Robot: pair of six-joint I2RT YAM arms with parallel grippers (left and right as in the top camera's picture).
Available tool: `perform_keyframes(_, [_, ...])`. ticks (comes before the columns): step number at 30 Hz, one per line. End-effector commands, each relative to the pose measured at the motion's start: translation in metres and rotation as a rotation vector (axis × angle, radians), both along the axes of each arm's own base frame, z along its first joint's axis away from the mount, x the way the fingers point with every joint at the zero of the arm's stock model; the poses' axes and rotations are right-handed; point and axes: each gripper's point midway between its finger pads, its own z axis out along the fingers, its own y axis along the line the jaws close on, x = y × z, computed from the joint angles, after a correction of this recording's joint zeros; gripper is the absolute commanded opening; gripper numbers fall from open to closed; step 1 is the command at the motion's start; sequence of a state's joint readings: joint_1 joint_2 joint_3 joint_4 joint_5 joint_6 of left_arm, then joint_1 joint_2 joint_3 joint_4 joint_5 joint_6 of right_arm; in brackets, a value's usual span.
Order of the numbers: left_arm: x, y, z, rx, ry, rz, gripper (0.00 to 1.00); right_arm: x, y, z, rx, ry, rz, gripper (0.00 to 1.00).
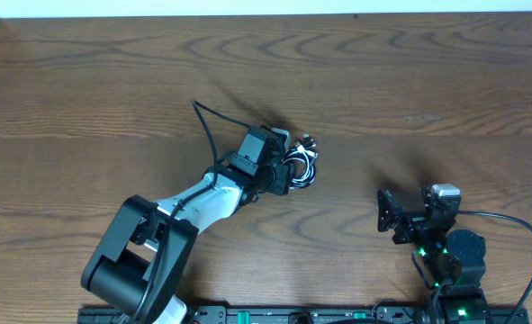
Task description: Untangle cables
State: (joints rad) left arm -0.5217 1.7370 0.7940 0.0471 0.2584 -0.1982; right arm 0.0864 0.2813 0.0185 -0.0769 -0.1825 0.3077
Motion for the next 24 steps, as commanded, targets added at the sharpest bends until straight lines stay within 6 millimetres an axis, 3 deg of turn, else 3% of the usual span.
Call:
perform_keyframes(1, [0.005, -0.004, 0.001, -0.026, 0.011, 0.033, 0.29, 0.0, 0.004, 0.009, 0.019, -0.006, 0.014, 0.99])
perform_keyframes(4, [-0.001, -0.012, 0.004, -0.079, 0.045, 0.023, 0.1, -0.005, 0.008, 0.003, 0.033, 0.04, 0.036, 0.99])
perform_keyframes(5, [-0.003, -0.014, 0.005, -0.092, 0.056, 0.012, 0.08, -0.006, 0.008, 0.002, 0.038, 0.059, 0.033, 0.99])
perform_keyframes(13, [-0.048, -0.055, 0.021, -0.335, 0.308, -0.059, 0.07, -0.017, 0.006, 0.011, 0.024, 0.24, 0.025, 0.99])
perform_keyframes(17, [-0.072, -0.07, 0.02, -0.333, 0.359, -0.121, 0.08, -0.024, 0.013, 0.012, 0.035, 0.376, 0.062, 0.99])
perform_keyframes(24, [-0.1, -0.09, 0.019, -0.312, 0.38, -0.206, 0.07, -0.031, 0.014, -0.012, -0.078, 0.63, 0.141, 0.99])
